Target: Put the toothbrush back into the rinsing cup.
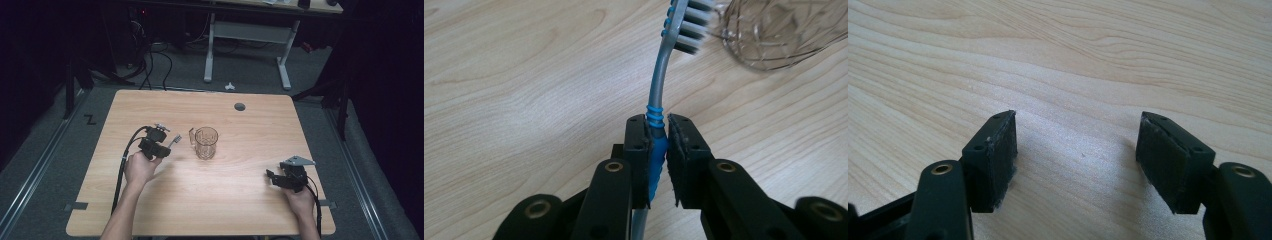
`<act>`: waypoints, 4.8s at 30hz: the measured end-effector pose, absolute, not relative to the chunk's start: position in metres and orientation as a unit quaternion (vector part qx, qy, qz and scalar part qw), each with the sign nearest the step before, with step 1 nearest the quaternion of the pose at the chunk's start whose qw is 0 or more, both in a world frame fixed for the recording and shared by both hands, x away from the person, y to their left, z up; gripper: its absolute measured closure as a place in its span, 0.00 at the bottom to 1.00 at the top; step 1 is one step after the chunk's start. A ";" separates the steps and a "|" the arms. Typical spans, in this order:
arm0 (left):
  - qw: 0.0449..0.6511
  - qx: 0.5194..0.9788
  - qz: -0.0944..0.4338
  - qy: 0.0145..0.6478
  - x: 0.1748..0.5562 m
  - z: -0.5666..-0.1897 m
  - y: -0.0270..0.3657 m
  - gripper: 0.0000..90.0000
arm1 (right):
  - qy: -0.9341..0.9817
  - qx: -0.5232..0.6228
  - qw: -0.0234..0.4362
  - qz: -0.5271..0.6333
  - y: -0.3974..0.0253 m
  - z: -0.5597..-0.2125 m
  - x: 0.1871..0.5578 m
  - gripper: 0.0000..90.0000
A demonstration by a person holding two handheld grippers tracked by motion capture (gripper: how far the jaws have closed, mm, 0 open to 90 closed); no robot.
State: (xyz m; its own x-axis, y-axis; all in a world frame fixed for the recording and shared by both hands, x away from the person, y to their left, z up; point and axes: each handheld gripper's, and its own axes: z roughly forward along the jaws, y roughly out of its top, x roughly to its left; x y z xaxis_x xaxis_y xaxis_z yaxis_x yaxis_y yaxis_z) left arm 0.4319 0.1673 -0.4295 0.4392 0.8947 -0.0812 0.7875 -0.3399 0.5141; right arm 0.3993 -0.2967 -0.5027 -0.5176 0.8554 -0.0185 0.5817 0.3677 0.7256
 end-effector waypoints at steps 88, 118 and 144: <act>0.481 0.729 0.174 0.455 0.481 -0.358 0.114 0.89 | 0.803 0.447 0.201 0.340 -0.297 -0.503 0.399 0.37; 0.552 0.670 0.163 0.468 0.497 -0.362 0.111 0.89 | 0.803 0.445 0.202 0.341 -0.297 -0.503 0.399 0.37; 0.539 0.688 0.161 0.458 0.503 -0.376 0.104 0.89 | 0.803 0.446 0.201 0.341 -0.297 -0.503 0.399 0.37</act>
